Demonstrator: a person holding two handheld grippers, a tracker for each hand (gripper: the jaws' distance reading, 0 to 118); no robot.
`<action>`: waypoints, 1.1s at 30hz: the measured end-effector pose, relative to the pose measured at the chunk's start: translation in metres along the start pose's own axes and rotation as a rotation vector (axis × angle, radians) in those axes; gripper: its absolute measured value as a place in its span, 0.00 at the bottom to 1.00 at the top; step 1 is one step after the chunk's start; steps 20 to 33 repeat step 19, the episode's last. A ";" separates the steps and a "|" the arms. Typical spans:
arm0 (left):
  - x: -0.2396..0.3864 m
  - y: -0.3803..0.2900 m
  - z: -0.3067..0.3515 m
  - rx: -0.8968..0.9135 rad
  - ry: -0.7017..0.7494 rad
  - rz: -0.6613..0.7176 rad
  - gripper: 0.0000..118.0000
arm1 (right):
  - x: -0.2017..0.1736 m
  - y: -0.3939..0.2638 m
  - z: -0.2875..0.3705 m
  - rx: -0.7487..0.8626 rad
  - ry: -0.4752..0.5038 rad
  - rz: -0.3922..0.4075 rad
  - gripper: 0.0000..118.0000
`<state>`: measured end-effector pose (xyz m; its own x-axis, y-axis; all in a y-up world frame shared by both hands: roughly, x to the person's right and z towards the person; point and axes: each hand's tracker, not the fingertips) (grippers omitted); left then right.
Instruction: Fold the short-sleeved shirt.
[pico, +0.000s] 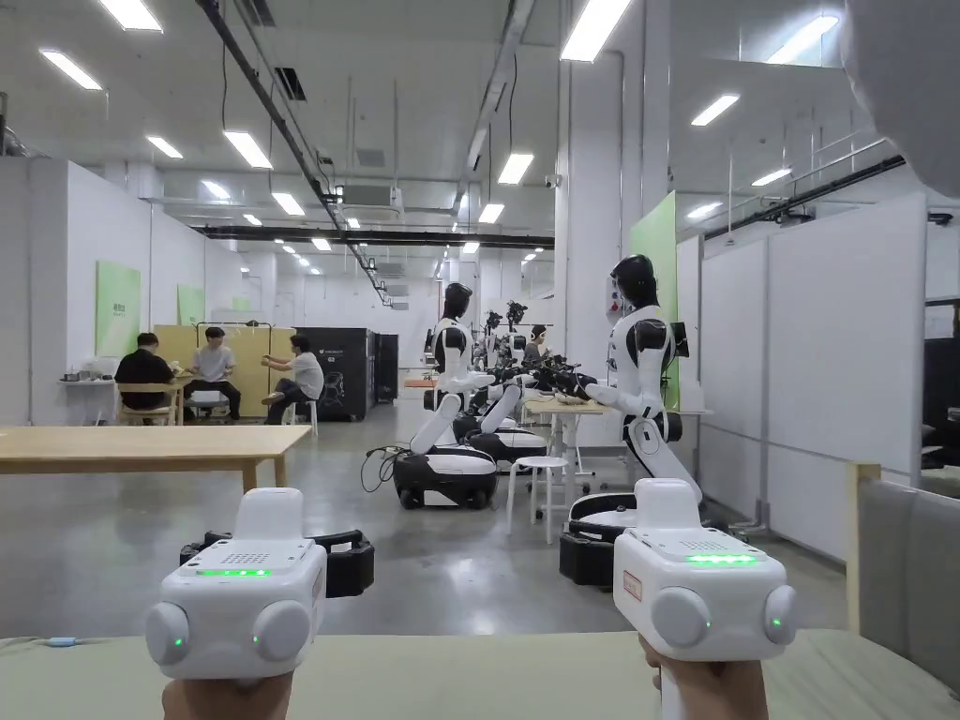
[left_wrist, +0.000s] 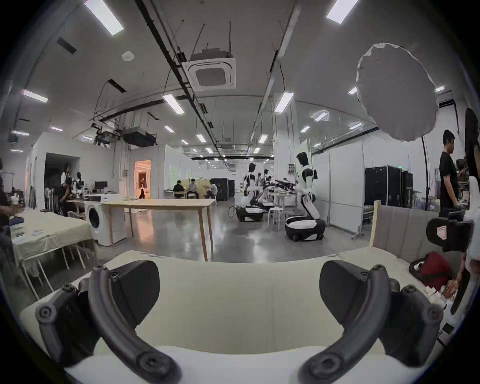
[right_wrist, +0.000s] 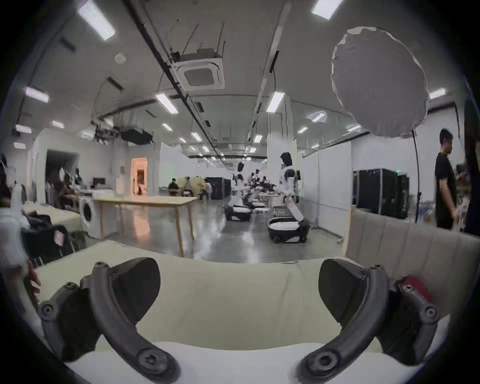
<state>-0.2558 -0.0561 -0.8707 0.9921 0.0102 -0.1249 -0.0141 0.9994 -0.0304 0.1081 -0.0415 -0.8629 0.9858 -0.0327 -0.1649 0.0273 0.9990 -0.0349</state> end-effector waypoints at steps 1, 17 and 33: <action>0.001 0.001 0.000 0.004 0.000 0.002 1.00 | 0.001 0.002 0.006 -0.006 0.014 -0.045 1.00; 0.000 0.000 0.002 -0.021 -0.003 0.003 1.00 | 0.009 0.020 0.042 0.066 -0.081 -0.075 1.00; -0.001 0.000 0.001 -0.022 -0.003 -0.001 1.00 | 0.010 0.023 0.041 0.053 -0.104 -0.105 1.00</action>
